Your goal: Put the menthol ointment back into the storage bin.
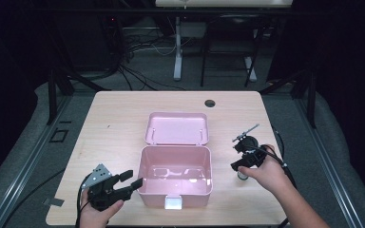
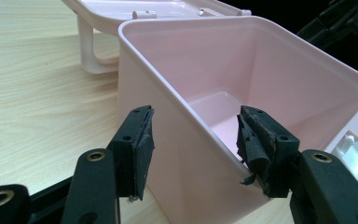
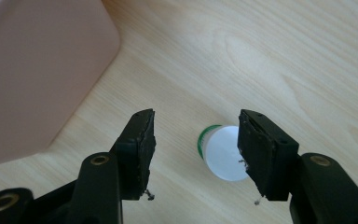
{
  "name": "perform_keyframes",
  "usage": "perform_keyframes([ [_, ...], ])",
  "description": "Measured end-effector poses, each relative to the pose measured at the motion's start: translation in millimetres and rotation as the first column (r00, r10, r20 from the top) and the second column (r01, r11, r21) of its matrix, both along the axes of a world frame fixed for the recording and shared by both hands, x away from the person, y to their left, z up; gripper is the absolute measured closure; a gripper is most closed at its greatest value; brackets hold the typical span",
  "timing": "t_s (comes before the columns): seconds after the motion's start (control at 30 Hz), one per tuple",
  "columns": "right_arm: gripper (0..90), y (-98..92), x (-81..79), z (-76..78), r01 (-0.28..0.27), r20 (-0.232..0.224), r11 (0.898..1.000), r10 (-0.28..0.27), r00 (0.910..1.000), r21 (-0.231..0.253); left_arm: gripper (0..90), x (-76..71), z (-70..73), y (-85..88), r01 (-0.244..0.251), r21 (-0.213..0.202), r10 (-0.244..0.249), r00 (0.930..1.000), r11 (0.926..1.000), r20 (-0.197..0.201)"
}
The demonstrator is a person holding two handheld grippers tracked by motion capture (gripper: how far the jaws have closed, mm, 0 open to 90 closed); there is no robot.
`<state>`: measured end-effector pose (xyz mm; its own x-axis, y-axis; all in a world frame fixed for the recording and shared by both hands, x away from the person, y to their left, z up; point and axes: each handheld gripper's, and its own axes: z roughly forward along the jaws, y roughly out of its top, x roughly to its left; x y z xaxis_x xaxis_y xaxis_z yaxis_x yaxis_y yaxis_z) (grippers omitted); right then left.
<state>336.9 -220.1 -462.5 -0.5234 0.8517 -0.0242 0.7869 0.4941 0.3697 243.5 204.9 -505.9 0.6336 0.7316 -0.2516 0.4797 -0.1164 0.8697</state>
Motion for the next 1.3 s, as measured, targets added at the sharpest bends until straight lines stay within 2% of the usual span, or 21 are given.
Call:
perform_keyframes([
  [0.1, 46.2, -3.5, 4.2, -1.7, 0.008, -0.035, 1.0, -0.009, 0.9994, -0.011, 45.8, 0.2, 0.0, -0.1, 0.0, -0.004, 0.0, 1.0, 1.0, -0.003],
  [0.33, 45.9, -10.3, 10.4, -4.1, 0.028, -0.068, 0.999, -0.029, 0.9973, -0.02, 45.6, 0.1, -0.4, 0.1, 0.004, -0.003, -0.004, 1.0, 1.0, -0.006],
  [0.43, 45.1, -11.8, 12.8, -6.1, 0.025, -0.086, 0.999, -0.028, 0.9959, -0.039, 45.5, -0.1, -0.5, 0.0, 0.004, -0.004, -0.004, 1.0, 1.0, -0.006],
  [0.63, 44.3, -13.5, 20.1, -11.6, 0.032, -0.153, 0.997, -0.042, 0.9873, -0.067, 45.4, 1.0, -0.9, -0.5, 0.006, -0.005, -0.006, 0.9999, 1.0, -0.009],
  [0.73, 44.2, -14.5, 23.9, -17.4, 0.037, -0.168, 0.996, -0.051, 0.9845, -0.082, 45.3, 0.9, -1.0, -0.3, 0.006, -0.006, -0.006, 0.9999, 1.0, -0.01],
  [0.77, 44.2, -14.8, 25.5, -18.6, 0.043, -0.186, 0.995, -0.059, 0.9807, -0.091, 45.4, 0.9, -1.1, -0.2, 0.006, -0.007, -0.007, 0.9999, 1.0, -0.009],
  [0.8, 44.1, -15.2, 26.3, -20.7, 0.042, -0.178, 0.995, -0.057, 0.9823, -0.087, 45.3, 0.9, -1.2, -0.1, 0.005, -0.009, -0.005, 0.9999, 0.9999, -0.01],
  [0.97, 43.7, -15.5, 30.9, -25.3, 0.047, -0.196, 0.993, -0.068, 0.9782, -0.113, 45.0, 0.9, -1.0, 0.3, 0.005, -0.012, -0.005, 0.9999, 0.9999, -0.015],
  [1.3, 45.2, -19.9, 32.0, -33.3, 0.072, -0.214, 0.993, -0.092, 0.9726, -0.098, 44.9, 1.1, -1.2, 0.3, 0.006, -0.014, -0.006, 0.9998, 0.9999, -0.017],
])
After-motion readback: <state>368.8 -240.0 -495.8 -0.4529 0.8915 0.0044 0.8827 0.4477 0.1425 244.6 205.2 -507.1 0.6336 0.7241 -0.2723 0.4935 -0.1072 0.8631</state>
